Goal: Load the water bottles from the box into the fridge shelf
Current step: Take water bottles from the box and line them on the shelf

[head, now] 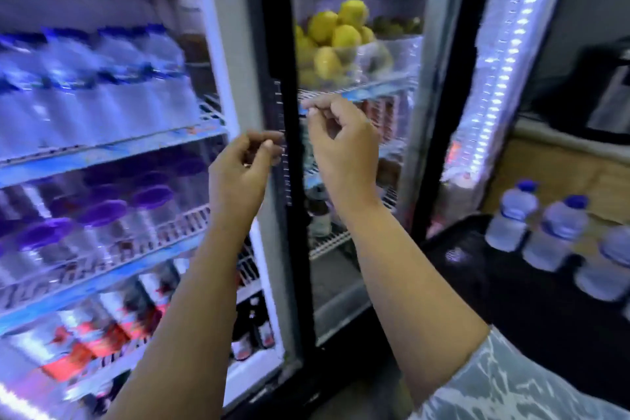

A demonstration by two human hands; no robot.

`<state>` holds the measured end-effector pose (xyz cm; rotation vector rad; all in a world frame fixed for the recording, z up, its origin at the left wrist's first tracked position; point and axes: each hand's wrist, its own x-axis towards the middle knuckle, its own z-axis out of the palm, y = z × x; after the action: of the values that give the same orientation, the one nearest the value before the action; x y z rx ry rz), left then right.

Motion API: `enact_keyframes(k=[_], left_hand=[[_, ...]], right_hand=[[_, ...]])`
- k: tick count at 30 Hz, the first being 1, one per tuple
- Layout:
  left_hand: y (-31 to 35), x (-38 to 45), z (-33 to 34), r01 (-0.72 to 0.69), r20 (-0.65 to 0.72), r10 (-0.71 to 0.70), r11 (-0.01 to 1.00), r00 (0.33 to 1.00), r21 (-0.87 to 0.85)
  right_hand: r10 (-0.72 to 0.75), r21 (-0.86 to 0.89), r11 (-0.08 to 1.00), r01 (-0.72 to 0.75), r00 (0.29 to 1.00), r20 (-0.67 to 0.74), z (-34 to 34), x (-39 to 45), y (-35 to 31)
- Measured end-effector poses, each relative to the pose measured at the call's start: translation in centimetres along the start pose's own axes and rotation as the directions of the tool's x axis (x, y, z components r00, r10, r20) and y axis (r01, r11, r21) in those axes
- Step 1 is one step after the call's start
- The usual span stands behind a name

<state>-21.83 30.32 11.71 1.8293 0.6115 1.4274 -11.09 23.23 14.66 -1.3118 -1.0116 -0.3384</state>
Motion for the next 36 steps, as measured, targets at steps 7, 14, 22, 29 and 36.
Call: enact_keyframes(k=[7, 14, 22, 29, 36], left_hand=[[2.2, -5.7, 14.8, 0.05, 0.345, 0.019, 0.98, 0.938, -0.192], [3.7, -13.0, 28.5, 0.229, 0.594, -0.003, 0.924, 0.805, -0.306], [4.4, -20.5, 41.3, 0.276, 0.684, 0.011, 0.911, 0.729, -0.308], [2.0, -23.5, 47.3, 0.281, 0.635, -0.077, 0.932, 0.769, -0.228], [2.0, -22.6, 49.5, 0.408, 0.678, -0.2, 0.899, 0.707, -0.161]], right_hand=[[0.109, -0.259, 0.95, -0.174, 0.963, -0.247, -15.1, -3.1, 8.8], [0.125, -0.477, 0.785, -0.394, 0.856, -0.501, -27.9, -6.4, 14.8], [0.226, -0.412, 0.591, -0.694, 0.632, -0.741, -38.6, -9.6, 20.1], [0.409, -0.296, 0.671, -0.68, 0.672, -0.617, -41.2, -10.4, 24.4], [0.456, -0.211, 0.719, -0.662, 0.678, -0.576, -41.5, -10.9, 26.2]])
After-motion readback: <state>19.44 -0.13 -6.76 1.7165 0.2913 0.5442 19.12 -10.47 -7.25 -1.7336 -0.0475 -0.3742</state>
